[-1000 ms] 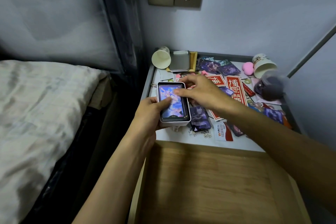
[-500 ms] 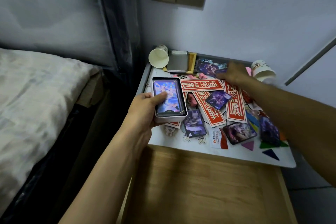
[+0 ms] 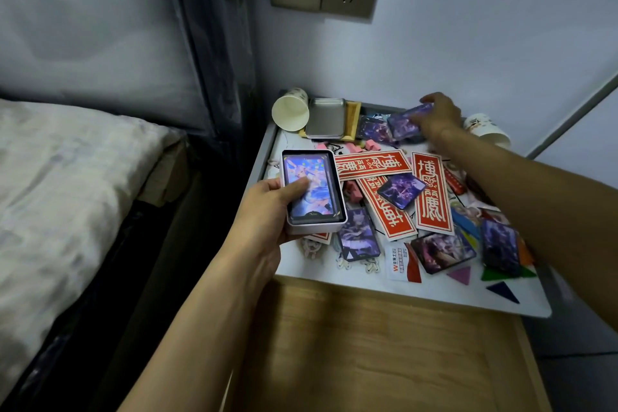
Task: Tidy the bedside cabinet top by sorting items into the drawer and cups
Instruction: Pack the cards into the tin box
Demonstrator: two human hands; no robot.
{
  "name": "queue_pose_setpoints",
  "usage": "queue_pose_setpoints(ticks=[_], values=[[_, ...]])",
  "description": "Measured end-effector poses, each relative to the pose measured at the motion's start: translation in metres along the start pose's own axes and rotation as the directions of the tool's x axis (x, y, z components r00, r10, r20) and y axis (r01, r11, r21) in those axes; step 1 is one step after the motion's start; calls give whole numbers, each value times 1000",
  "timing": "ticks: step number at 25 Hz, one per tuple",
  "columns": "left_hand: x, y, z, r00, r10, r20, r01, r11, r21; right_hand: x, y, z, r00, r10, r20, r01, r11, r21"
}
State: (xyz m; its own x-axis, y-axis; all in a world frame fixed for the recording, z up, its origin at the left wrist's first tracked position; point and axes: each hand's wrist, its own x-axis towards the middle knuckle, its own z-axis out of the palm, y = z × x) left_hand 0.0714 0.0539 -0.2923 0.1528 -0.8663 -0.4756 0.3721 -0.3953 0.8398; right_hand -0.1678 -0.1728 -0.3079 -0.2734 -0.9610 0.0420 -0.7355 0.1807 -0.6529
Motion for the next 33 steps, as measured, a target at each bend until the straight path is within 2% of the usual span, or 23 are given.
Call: queue_pose_setpoints(ticks=[2,6,10,13,19,23,27,30,33], values=[[0,0,0,1000,-3,-7,3,1000,-1,4,-5,4,996,11,86,-15,999,42],[0,1,1,1000,-10,-11,9,1000,-14,0,-8,19,966,32,256,-15,998,-69],[2,3,-1,1000,-7,-21,7,1000,-24,-3,-11,25,951,20,307,53,973,-226],[1,2,0,1000,-10,-22,9,1000,-11,-1,-14,26,943,15,333,66,971,-231],[4,1,0,1000,-4,-29,3,1000,-20,6,-16,22,977,11,211,29,982,-186],[4,0,0,1000,-1,-31,1,1000,-4,8,-10,12,984,99,150,-102,995,15],[3,-2,0,999,-2,-35,3,1000,14,0,-7,0,990,126,67,-134,982,136],[-2,-3,3,1000,-8,-21,8,1000,26,-9,-5,-19,983,173,56,-182,946,269],[-7,-7,8,1000,-6,-18,7,999,43,-32,0,-38,979,188,72,-201,938,282]])
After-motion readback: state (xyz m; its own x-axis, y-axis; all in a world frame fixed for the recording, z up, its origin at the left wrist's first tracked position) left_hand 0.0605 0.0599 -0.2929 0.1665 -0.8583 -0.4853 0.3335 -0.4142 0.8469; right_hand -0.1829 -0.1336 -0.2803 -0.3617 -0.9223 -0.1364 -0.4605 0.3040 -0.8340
